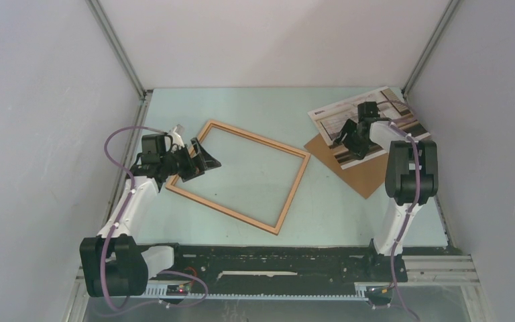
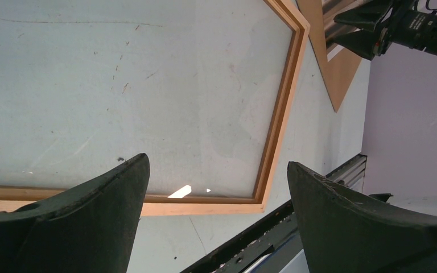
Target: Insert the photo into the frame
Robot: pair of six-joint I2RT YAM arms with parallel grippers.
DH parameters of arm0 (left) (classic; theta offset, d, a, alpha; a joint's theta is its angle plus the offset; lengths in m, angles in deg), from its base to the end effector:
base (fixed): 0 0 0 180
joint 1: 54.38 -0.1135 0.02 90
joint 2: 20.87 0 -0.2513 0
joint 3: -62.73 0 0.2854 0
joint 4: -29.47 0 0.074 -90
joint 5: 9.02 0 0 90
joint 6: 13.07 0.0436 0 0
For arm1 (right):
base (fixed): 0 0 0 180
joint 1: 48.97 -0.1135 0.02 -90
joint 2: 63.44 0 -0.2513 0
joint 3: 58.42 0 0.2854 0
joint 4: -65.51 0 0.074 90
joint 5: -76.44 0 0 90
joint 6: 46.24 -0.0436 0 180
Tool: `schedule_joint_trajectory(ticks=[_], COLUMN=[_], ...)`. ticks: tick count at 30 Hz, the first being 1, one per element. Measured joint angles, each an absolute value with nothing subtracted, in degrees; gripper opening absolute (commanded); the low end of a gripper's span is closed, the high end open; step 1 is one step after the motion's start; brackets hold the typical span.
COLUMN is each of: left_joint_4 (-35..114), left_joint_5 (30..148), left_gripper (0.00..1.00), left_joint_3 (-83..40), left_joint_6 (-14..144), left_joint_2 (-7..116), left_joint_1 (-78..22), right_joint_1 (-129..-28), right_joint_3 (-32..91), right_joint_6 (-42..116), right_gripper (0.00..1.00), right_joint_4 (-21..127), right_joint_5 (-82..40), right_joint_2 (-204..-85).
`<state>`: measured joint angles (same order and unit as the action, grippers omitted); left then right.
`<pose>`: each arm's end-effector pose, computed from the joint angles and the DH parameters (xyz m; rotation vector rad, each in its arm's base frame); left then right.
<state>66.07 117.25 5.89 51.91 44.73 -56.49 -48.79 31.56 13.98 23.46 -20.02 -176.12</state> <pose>0.2757 -0.0157 0.2212 -0.2427 2.3462 -0.9410 0.4302 0.0036 0.1291 0.6718 2.6441 0.3049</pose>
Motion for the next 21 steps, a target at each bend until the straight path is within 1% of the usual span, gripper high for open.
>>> schedule_joint_trajectory(ticks=[2, 12, 17, 21], left_joint_4=[66.07, 66.05, 65.94, 65.66], left_joint_5=[117.25, 117.78, 117.84, 117.86], left_gripper=[0.97, 0.97, 0.97, 0.97], left_joint_3=[5.89, 5.89, 5.89, 5.89], left_joint_6=[51.91, 51.89, 51.89, 51.89], left_joint_2=[44.73, 44.73, 44.73, 44.73], left_joint_1=[-56.49, -56.49, -56.49, -56.49], right_joint_1=[-49.94, -54.97, -56.33, -57.0], right_joint_3=[29.31, 20.06, 18.25, 19.32], right_joint_6=[13.85, 13.39, 13.82, 15.01], right_gripper=[0.83, 0.81, 0.83, 0.83], right_joint_4=[24.49, 25.87, 22.83, 19.31], right_joint_5=[-20.06, -19.63, -16.33, -12.06], right_joint_2=[-174.79, -167.58, -165.15, -164.47])
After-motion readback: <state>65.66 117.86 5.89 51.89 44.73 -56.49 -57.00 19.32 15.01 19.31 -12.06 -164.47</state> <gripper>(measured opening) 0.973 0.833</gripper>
